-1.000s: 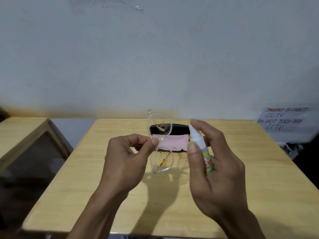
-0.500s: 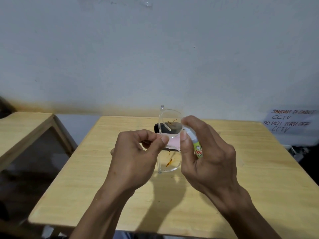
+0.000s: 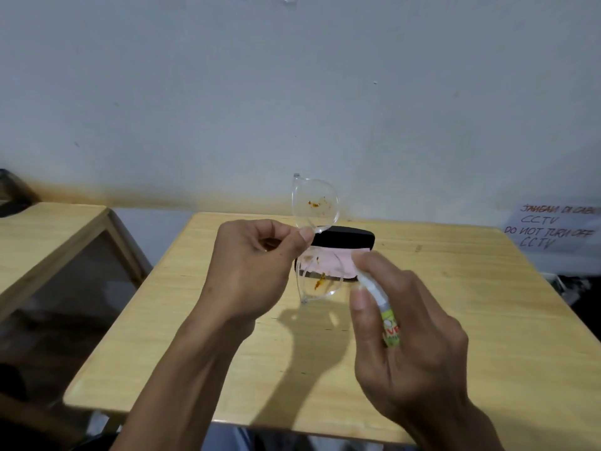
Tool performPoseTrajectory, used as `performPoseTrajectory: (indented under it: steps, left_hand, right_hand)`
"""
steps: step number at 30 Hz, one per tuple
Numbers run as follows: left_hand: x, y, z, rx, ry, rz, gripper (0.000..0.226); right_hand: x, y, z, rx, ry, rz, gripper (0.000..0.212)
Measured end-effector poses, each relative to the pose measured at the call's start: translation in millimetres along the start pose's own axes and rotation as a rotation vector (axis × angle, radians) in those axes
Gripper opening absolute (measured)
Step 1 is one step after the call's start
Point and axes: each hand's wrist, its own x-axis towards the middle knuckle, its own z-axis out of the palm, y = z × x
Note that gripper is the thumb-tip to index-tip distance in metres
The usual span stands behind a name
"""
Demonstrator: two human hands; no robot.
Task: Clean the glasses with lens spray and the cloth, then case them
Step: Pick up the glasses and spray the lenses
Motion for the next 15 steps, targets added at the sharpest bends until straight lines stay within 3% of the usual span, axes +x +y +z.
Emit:
performPoseTrajectory:
  steps: [5,15]
  left_hand:
    - [6,7,2,-0.033,-0.017,0.005,0.029]
    - [2,14,3,-0.071,-0.045,0.029,0.024]
  right_hand:
    - [-6,-1,11,-0.018,0.002,0.004,0.029]
    - [-8,7,14,0.005,0.049,0.026,0.029]
